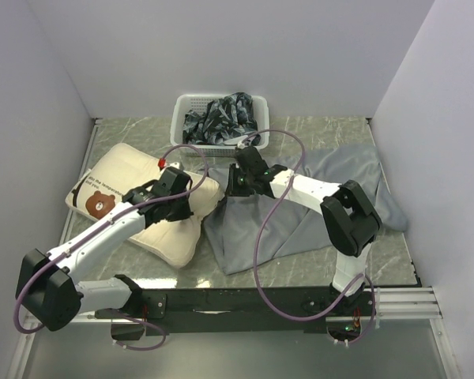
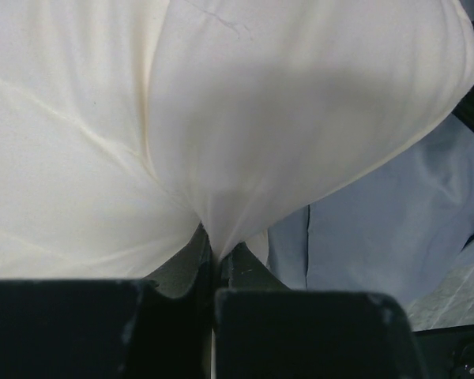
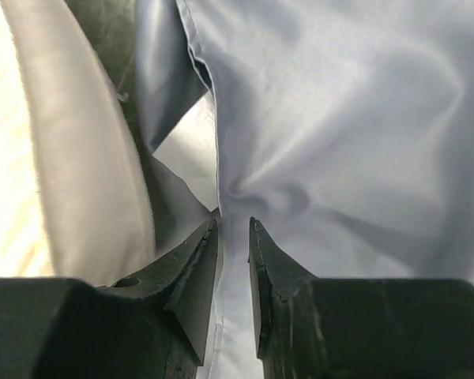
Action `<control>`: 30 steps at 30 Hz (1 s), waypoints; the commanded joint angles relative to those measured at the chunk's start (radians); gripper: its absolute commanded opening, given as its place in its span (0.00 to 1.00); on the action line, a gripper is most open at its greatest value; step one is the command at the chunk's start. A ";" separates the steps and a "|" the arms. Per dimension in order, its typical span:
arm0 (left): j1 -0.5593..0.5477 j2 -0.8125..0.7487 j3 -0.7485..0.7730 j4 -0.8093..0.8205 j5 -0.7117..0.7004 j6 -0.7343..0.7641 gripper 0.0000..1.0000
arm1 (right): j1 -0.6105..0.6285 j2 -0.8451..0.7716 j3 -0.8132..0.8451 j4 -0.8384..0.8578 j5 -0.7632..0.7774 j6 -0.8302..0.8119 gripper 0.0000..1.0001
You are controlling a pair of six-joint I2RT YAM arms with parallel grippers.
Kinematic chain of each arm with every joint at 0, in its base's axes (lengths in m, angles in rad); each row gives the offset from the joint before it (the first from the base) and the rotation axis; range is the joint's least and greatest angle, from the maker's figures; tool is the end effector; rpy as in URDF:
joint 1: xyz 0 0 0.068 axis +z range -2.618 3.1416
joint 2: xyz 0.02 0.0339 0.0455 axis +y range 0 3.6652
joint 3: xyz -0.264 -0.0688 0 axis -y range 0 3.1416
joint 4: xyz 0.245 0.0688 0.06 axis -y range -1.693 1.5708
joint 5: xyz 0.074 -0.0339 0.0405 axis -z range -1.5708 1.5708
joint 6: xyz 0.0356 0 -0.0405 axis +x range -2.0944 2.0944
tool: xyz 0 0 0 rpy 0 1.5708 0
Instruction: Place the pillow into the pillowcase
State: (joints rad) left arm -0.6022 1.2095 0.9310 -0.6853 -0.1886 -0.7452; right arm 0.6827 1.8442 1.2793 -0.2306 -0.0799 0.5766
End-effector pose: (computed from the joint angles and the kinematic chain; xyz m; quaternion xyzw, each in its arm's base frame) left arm 0.2023 -0.1310 0.2613 -0.0959 0.9456 -0.1154 0.2886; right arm 0.3140 0.2590 0.2090 -0.0641 0.9230 0.2523 0.2835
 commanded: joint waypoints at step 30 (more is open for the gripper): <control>-0.119 -0.051 -0.020 0.007 -0.048 -0.012 0.01 | -0.003 -0.192 -0.041 -0.068 0.140 -0.024 0.00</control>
State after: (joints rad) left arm -0.6613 1.1698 0.9173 -0.7086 -0.2314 -0.7341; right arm 0.6876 1.8057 1.2526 -0.3115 0.0196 0.5407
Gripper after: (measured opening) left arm 0.044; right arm 0.008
